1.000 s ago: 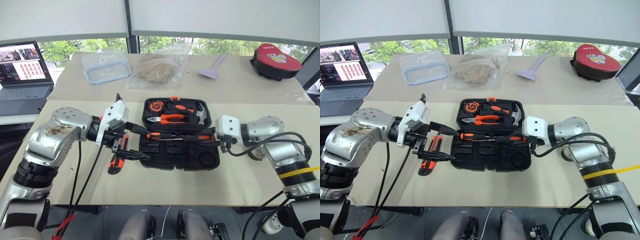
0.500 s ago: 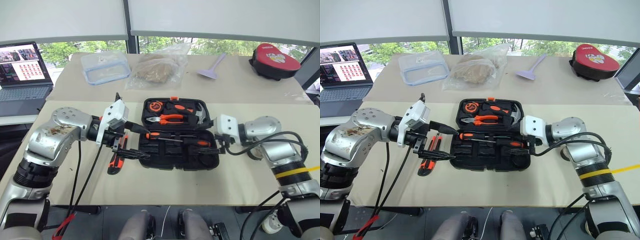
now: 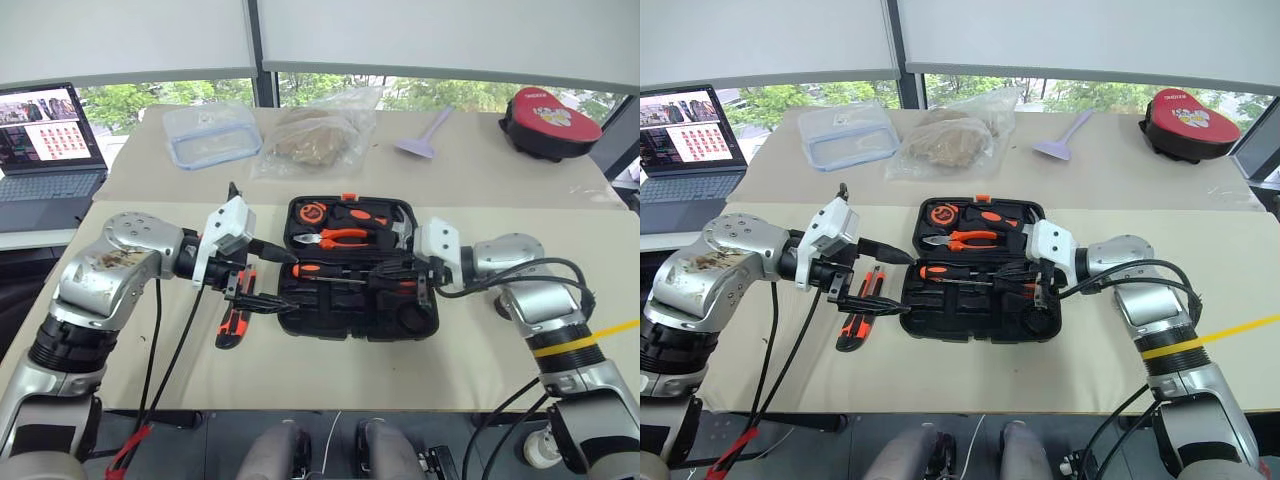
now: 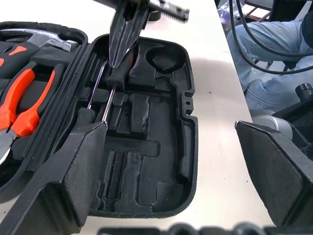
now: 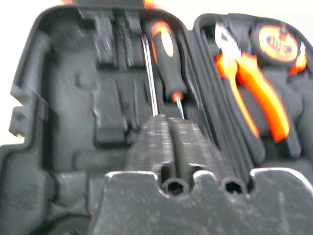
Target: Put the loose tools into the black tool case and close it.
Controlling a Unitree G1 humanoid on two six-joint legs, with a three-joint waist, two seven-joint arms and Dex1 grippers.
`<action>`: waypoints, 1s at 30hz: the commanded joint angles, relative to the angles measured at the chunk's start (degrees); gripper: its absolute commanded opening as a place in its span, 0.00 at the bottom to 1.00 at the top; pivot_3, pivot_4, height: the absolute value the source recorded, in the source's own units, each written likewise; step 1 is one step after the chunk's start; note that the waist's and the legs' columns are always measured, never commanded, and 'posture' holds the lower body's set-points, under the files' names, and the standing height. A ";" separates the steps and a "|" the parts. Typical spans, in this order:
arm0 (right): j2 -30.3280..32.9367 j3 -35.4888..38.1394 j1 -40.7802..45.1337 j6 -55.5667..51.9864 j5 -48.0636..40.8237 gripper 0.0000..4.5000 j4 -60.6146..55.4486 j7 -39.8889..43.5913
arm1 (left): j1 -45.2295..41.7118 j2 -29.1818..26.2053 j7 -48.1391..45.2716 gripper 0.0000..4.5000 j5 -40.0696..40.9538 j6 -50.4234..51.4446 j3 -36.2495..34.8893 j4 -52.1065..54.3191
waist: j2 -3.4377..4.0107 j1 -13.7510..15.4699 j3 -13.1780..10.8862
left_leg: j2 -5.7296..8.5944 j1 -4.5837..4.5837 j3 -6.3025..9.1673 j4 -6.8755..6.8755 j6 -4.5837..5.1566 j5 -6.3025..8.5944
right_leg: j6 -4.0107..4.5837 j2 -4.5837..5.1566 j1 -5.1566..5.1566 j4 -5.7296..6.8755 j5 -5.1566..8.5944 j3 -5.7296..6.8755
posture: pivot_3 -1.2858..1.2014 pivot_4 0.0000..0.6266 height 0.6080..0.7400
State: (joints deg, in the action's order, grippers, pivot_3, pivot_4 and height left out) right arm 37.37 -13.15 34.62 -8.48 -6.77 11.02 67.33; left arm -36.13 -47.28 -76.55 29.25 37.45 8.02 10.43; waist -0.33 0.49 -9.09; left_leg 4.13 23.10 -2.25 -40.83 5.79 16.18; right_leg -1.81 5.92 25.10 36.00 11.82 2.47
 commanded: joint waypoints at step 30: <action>9.49 23.80 -16.00 -34.04 -28.98 0.88 -39.61 -8.01 | 4.77 -9.61 18.69 1.00 -17.09 -7.87 -11.55 -32.26 | -0.07 0.73 0.00 | 0.01 0.01 0.07 0.11 -0.34 0.30 | 0.00 0.44 0.03 -0.05 0.01 -0.05 | 0.52 0.24 0.91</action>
State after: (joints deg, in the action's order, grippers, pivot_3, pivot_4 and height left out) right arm 46.17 8.23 18.40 -41.30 -33.32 -25.16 60.79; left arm -28.13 -56.64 -57.97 13.20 30.09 -3.47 -20.70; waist -0.40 1.22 -9.08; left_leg 4.15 23.13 -2.19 -40.74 5.46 16.48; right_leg -1.81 6.37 25.13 35.97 11.83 2.42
